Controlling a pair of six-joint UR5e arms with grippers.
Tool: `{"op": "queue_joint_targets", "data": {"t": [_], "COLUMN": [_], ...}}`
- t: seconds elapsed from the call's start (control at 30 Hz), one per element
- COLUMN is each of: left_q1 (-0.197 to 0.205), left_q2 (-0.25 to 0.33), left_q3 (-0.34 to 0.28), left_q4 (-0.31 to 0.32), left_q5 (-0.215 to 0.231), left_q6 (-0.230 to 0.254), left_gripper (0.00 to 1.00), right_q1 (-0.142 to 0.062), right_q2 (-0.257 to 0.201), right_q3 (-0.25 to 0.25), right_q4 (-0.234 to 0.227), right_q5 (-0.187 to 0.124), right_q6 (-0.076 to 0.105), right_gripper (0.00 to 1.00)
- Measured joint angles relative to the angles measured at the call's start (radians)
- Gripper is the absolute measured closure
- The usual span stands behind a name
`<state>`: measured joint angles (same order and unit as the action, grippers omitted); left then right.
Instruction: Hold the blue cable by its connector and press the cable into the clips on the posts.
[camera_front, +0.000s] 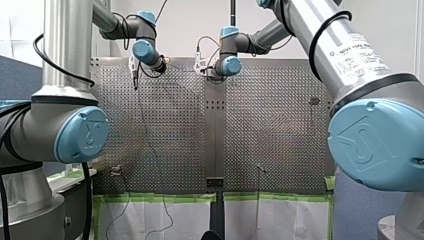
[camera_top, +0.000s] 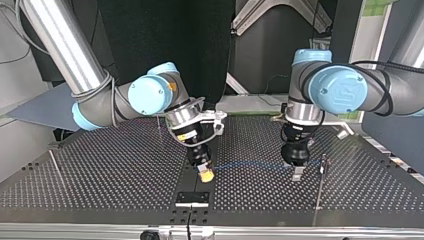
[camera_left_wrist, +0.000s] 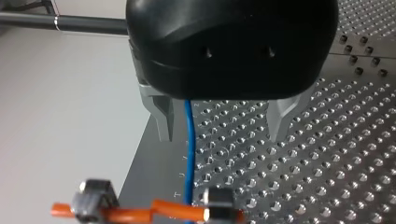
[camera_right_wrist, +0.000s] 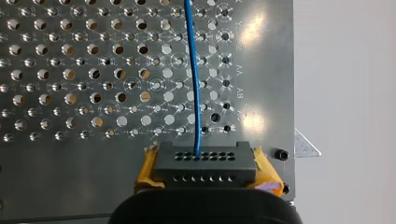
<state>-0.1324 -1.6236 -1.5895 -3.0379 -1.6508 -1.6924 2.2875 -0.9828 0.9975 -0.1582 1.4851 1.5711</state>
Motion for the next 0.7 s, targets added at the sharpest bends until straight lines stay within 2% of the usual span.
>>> {"op": "queue_joint_targets", "data": {"t": [0.27,0.7], "left_q1": [0.003,0.005], "left_q2": [-0.004,-0.004], "left_q3": [0.027,0.031], "left_q4": [0.001,0.0], "left_q5": [-0.014,-0.016], "left_q6": [0.0,0.01], "left_gripper": [0.02,0.02], "right_q1": [0.0,-0.004], "right_q2": [0.0,0.0], "right_q3": [0.0,0.001], "right_q4": [0.0,0.002], "right_q5": [0.0,0.001], "right_q6": [0.0,-0.006], "right_gripper": [1.0,1.0]}}
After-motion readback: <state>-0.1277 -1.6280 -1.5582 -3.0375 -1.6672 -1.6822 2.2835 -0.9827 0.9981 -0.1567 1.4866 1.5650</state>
